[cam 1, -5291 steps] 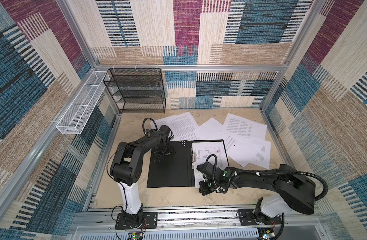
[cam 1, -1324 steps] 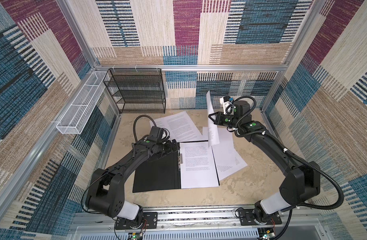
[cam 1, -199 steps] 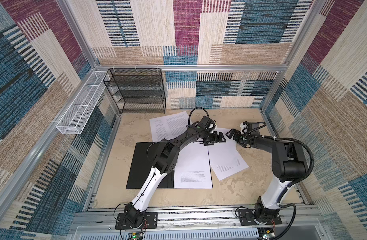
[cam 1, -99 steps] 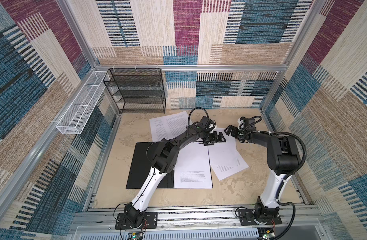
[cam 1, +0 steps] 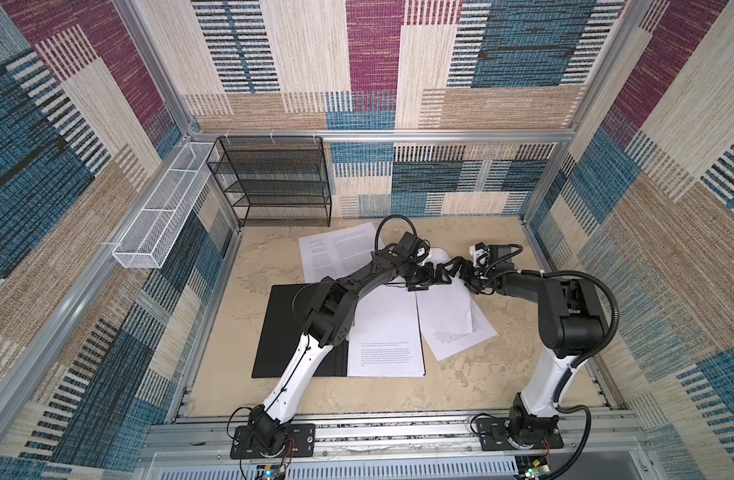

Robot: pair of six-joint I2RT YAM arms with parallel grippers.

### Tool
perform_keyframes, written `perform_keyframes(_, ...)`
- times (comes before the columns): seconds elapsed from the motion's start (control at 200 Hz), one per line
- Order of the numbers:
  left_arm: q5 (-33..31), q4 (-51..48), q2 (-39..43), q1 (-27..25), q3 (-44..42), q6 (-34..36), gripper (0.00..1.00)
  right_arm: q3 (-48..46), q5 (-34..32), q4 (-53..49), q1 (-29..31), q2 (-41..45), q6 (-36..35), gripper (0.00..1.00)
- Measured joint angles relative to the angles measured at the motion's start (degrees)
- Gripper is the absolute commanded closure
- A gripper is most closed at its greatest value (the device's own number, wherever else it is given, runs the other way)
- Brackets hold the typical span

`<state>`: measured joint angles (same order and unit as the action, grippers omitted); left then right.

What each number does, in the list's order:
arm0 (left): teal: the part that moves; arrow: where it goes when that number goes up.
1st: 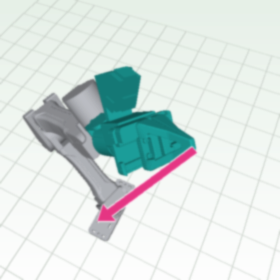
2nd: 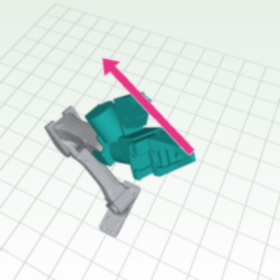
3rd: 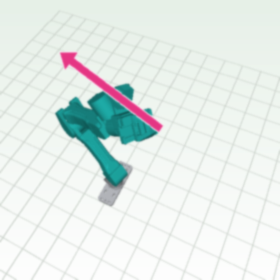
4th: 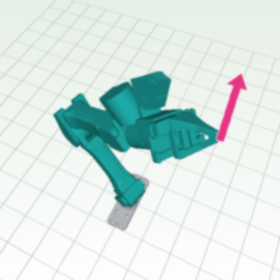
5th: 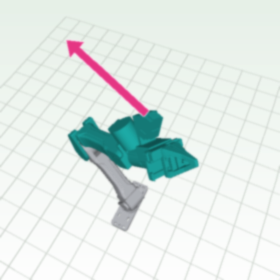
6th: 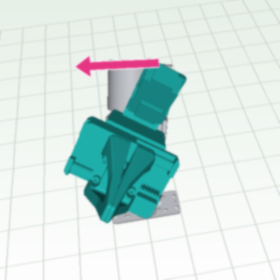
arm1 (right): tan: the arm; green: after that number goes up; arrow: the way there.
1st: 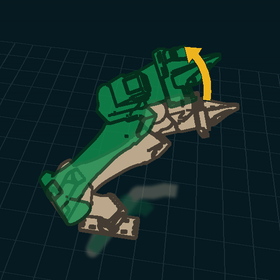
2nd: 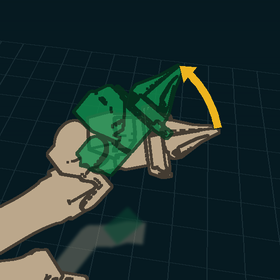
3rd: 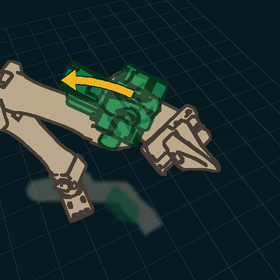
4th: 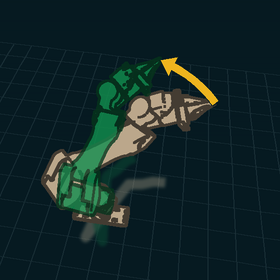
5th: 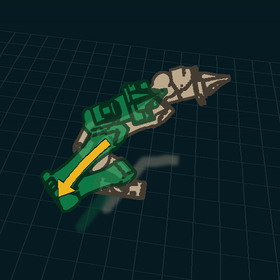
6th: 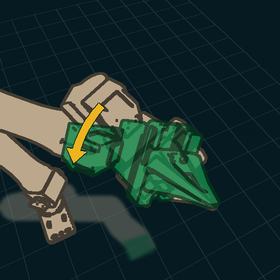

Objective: Put the files into the folder

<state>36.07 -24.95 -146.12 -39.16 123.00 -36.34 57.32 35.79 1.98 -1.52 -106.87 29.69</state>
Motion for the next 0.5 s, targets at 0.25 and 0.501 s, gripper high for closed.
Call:
perform_keyframes(0.25,0.4,2.3,0.5,0.4,-1.7,-0.2,0.01,-8.1,4.4,3.5,-1.9,6.9,7.3,0.00)
perform_keyframes(0.501,1.4,4.3,1.0,0.8,-3.2,-1.4,0.01,-10.2,4.5,5.2,-2.0,9.2,9.9,0.17)
